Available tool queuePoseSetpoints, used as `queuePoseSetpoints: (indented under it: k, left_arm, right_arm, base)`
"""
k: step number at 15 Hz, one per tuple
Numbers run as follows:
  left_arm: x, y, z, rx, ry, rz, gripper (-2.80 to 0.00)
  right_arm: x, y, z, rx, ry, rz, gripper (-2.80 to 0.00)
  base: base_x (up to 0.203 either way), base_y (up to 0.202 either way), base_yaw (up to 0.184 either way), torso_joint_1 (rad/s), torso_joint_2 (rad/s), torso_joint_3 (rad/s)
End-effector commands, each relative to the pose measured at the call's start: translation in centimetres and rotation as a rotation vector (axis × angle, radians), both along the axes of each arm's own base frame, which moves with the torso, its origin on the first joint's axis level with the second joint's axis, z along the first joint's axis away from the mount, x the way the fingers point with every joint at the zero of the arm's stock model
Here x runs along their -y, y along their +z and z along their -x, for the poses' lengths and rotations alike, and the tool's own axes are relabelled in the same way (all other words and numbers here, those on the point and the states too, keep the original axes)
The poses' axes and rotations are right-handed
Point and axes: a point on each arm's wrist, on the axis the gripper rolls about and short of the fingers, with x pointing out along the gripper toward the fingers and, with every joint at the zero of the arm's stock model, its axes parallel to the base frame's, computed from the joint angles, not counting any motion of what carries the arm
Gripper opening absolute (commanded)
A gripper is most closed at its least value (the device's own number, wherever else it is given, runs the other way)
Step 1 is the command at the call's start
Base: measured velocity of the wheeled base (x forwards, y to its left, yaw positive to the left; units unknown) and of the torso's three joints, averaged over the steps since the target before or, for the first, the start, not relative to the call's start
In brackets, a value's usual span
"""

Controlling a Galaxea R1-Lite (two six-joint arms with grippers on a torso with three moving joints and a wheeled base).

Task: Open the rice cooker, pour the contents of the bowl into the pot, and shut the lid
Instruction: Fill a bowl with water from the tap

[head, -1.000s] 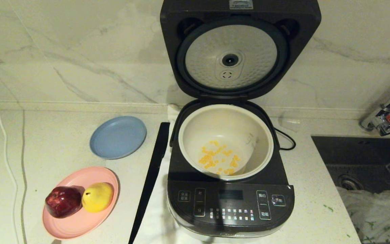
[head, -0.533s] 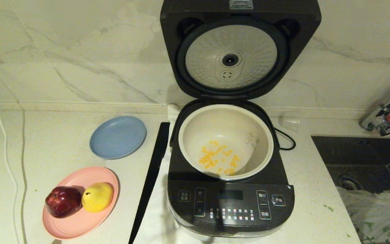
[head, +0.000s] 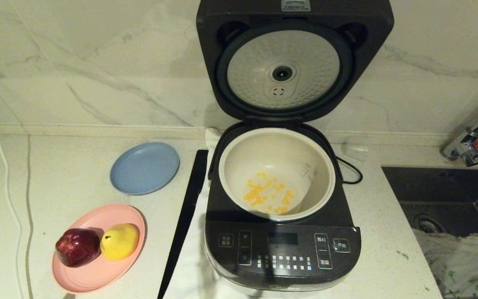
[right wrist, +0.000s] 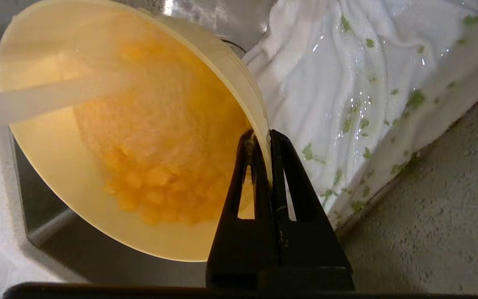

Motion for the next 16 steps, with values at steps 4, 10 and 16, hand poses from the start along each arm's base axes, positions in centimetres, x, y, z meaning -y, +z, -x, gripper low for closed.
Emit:
queuePoseSetpoints:
  k: [4,10,16]
  left_arm:
    - [0.0,-0.2,-0.1,-0.008,0.001,0.000,-2.80]
    - [0.0,-0.2,-0.1,-0.008,0.000,0.000,-2.80]
    - [0.0,-0.2,-0.1,-0.008,0.001,0.000,-2.80]
  right_arm:
    - [-0.5,1.2,0.3,0.005,0.000,0.007,-2.80]
    - [-6.7,4.3,1.5,-0.064,0.151,0.010,-2.80]
    - [-16.6,8.6,2.5,-0.048,0.348,0.077,-2.80]
  base:
    - [0.000,0.000,0.000,0.000,0.00,0.000]
    - [0.000,0.000,0.000,0.000,0.00,0.000]
    - [0.000,0.000,0.000,0.000,0.00,0.000]
